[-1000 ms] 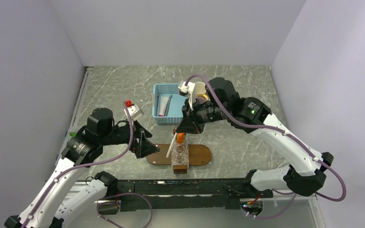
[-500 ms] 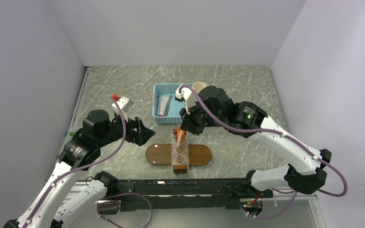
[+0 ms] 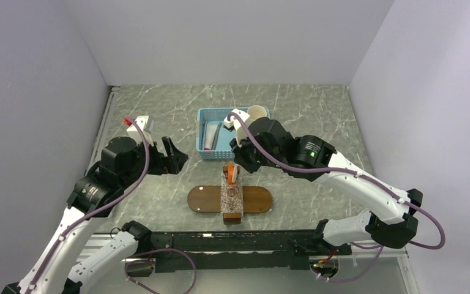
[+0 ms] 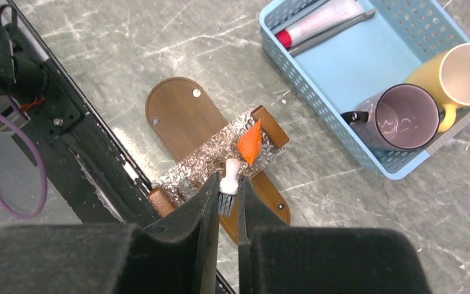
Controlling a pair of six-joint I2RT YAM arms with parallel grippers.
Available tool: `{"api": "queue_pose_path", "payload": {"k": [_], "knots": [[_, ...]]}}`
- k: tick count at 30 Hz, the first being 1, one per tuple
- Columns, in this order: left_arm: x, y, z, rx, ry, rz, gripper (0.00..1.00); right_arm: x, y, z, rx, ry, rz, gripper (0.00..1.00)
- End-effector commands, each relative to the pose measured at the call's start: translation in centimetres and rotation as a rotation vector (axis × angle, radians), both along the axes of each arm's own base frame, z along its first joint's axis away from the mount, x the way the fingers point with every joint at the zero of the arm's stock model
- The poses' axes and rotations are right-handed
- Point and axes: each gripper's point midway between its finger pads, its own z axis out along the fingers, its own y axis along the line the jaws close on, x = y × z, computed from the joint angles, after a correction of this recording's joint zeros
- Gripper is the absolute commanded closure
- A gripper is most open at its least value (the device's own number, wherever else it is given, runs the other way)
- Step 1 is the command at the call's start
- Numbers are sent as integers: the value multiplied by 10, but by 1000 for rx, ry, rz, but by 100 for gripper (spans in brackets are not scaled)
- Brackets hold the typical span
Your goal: Prepare toiletry sets of a toothbrush and toothpaste on the tray
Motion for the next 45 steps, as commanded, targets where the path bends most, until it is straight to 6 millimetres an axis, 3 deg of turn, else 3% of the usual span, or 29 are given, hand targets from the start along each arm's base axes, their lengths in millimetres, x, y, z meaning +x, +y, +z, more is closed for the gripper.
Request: {"api": "queue_pose_path", "payload": {"k": [1,10,18,23,34,45], "knots": [[-7,20,6,-10,27,114,1,5,2,40,142,-88,-42,100],[-27,36,2,-109,15,193,1,-12,-1,25,144,-67,-46,100],[-33,43,-26,-89,74,231,1,-16,-11,2,105,-93,-75,100],[-30,46,-40,-36,90,239,1,-13,-10,0,116,-109,-88,100],[-25,47,-40,16,89,226,1,-17,9,0,131,-59,-62,100],[-25,50,-41,6,83,247,1,-22,10,-8,112,-36,-55,100]]}}
